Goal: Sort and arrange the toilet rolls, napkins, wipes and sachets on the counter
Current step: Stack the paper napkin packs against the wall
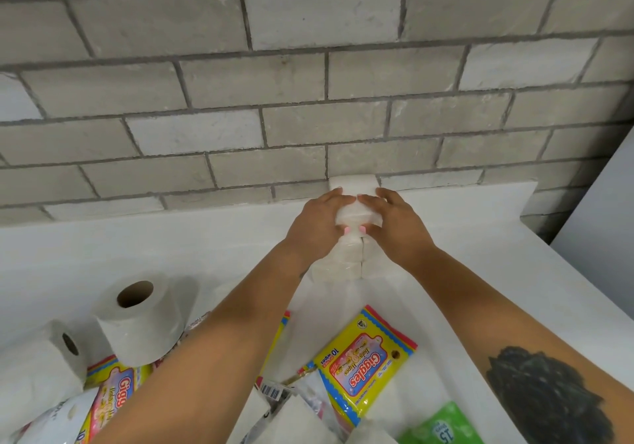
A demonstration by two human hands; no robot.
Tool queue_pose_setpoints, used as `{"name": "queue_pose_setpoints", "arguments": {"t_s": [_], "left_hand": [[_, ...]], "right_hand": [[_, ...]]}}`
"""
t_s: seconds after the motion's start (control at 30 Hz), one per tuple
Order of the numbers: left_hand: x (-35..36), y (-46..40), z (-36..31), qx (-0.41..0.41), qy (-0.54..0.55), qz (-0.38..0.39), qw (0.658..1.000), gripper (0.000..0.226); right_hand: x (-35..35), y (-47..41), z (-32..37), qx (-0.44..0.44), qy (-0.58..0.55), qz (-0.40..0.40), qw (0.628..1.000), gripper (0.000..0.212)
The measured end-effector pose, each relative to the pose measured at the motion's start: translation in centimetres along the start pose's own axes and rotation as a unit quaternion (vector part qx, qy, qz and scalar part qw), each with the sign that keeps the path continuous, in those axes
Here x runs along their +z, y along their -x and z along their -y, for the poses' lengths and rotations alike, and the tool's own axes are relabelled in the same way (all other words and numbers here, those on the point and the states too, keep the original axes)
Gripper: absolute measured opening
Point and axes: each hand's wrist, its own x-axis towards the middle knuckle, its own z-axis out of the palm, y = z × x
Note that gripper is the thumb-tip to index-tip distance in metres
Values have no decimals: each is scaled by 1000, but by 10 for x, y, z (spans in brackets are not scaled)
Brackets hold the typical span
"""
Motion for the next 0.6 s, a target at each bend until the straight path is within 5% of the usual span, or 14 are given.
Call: {"name": "queue_pose_setpoints", "arguments": {"t_s": [0.17, 0.37, 0.6], "left_hand": [[-12, 6, -2, 1, 54, 1, 999, 60], [-39, 27, 31, -127, 72, -99, 984, 45], [-36, 66, 75, -265, -53, 112, 956, 67]], "right_hand": [[-5, 2, -1, -4, 33, 16, 999, 58], [-14, 6, 2, -7, 72, 43, 996, 67], [-14, 19, 9, -31, 56, -26, 998, 71]]}}
